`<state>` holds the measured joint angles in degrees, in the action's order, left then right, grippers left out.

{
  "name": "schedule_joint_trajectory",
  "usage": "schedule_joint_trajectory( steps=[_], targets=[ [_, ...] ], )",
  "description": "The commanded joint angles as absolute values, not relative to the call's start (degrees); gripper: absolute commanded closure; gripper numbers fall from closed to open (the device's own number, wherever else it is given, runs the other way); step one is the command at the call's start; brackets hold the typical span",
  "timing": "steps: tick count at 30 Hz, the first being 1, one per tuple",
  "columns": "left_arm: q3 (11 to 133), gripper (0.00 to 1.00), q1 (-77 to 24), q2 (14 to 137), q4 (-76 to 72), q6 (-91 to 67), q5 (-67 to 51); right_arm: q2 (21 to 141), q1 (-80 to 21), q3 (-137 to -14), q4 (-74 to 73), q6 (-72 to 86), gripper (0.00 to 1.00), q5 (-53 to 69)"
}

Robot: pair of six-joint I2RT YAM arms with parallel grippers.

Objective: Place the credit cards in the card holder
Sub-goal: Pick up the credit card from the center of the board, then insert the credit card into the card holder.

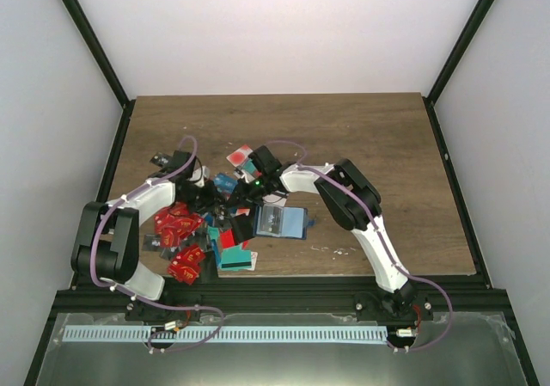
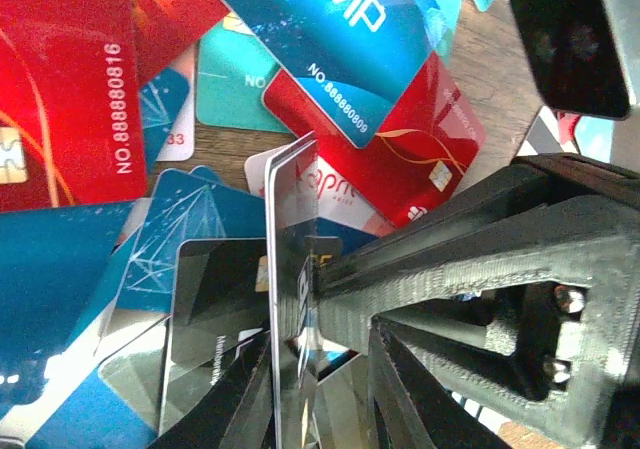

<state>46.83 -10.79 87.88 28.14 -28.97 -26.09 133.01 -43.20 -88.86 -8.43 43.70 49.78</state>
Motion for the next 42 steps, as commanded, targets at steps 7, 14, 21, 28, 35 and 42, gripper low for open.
schedule_joint_trajectory(
  steps=[7,14,21,28,35,42],
  targets=[
    [46.66,0.91,-10.96,87.36,26.65,-28.53,-25.79,135.18,-44.15,-87.54,-10.37,44.54,0.87,49.61],
    [48.13,0.96,-10.99,86.32,30.65,-26.33,-21.52,133.97,-43.59,-87.71,-10.62,43.89,0.87,49.31],
    [51.31,0.96,-11.17,81.05,36.51,-22.89,-27.12,125.03,-40.83,-87.03,-13.03,39.54,0.83,48.2],
    [51.58,0.96,-16.18,78.75,33.57,-22.35,-36.95,109.46,-35.46,-73.36,-13.27,37.11,0.78,43.97],
    [52.2,0.96,-25.18,83.1,25.3,-24.73,-44.04,94.05,-29.51,-51.02,-10.62,37.49,0.77,39.99],
    [53.49,0.96,-30.43,90.71,21.7,-24.35,-45.48,87.33,-28.04,-40.31,-8.49,37.96,0.77,38.78]
  ],
)
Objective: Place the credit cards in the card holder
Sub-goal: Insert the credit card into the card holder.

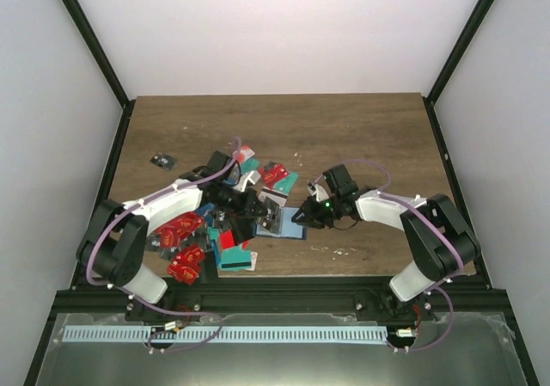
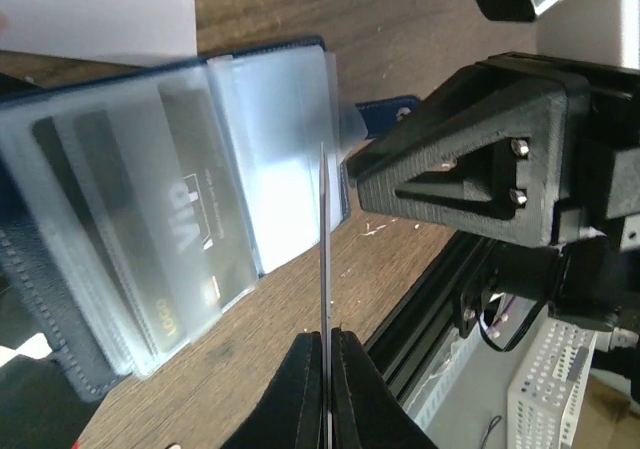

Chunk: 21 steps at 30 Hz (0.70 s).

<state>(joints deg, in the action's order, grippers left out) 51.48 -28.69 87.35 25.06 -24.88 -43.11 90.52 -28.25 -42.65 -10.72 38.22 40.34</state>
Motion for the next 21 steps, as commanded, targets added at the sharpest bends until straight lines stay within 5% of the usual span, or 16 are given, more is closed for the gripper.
schedule_joint_trajectory(
  steps=[1,21],
  targets=[
    [53.99,0.96,-30.99,91.89,21.29,-24.27,-45.78,86.91,-28.04,-39.69,-8.59,38.07,0.77,38.39],
    [57.39,0.96,-34.23,101.93,21.52,-24.74,-38.44,89.54,-26.28,-37.37,-12.66,37.62,0.83,30.79]
  ],
)
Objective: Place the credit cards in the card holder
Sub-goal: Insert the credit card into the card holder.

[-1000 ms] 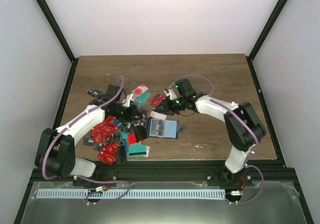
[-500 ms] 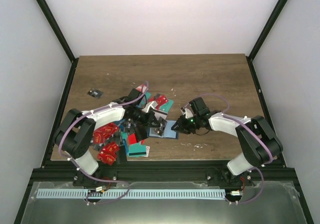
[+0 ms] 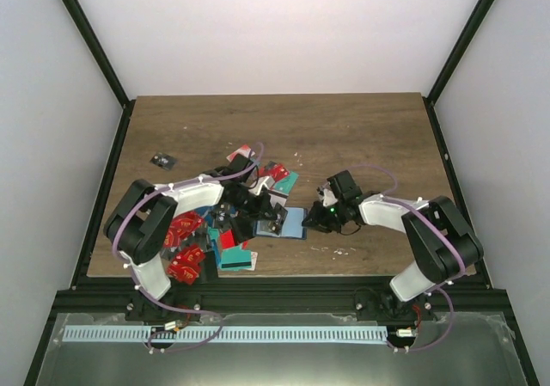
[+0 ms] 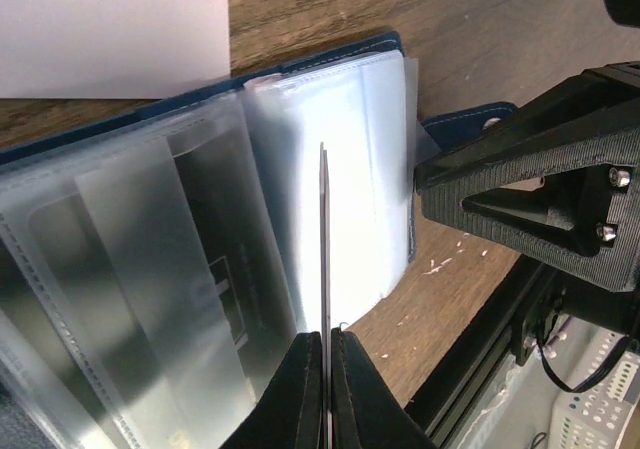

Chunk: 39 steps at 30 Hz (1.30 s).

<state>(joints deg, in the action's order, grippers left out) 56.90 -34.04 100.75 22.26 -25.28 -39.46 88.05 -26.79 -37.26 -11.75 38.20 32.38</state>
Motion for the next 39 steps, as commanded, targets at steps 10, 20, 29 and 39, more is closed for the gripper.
schedule_joint_trajectory(
  steps=[10,20,29,39],
  targets=[
    [58.17,0.96,-35.0,105.56,20.1,-25.16,-38.52,92.32,-26.28,-37.31,-11.14,37.29,0.87,32.37],
    [57.94,0.96,-36.44,107.42,16.62,-27.62,-39.65,93.12,-26.28,-37.78,-10.9,37.35,0.87,33.44],
    [57.75,0.96,-37.39,108.64,13.27,-31.09,-39.89,93.54,-26.3,-37.88,-10.33,37.88,0.87,34.58],
    [54.52,0.96,-37.94,108.37,10.21,-36.54,-37.29,93.02,-26.28,-37.65,-9.23,39.68,0.87,37.19]
  ],
)
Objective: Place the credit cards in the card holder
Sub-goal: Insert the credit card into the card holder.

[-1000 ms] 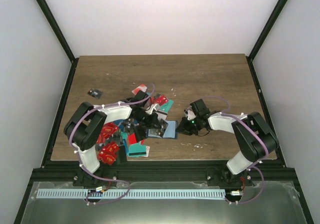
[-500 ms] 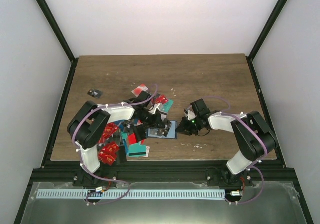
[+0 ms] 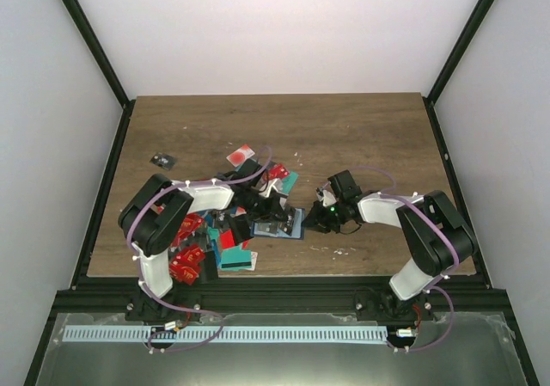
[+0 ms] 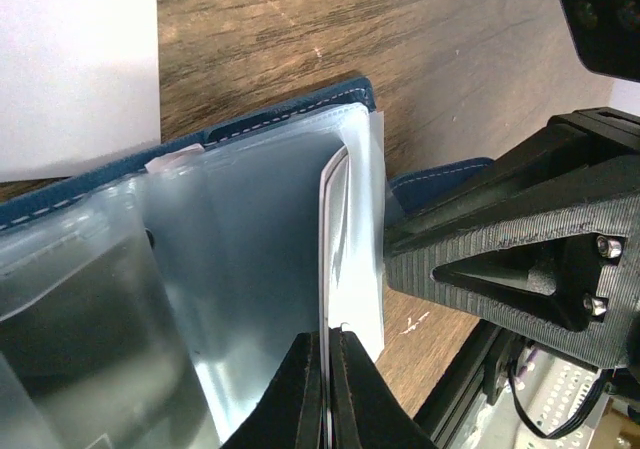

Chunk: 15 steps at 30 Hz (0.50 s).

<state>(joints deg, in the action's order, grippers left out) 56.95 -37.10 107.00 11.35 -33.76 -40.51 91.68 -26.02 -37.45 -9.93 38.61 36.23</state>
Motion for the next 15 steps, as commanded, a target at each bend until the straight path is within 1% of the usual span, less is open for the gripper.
schedule_joint_trajectory(
  steps=[1,15],
  targets=[
    [54.16,0.96,-38.09,108.48,9.86,-37.03,-36.92,93.0,-26.28,-37.65,-9.01,40.05,0.87,37.59],
    [52.27,0.96,-40.11,109.12,5.37,-43.18,-32.93,93.62,-26.28,-37.55,-7.22,42.52,0.87,40.75]
  ],
)
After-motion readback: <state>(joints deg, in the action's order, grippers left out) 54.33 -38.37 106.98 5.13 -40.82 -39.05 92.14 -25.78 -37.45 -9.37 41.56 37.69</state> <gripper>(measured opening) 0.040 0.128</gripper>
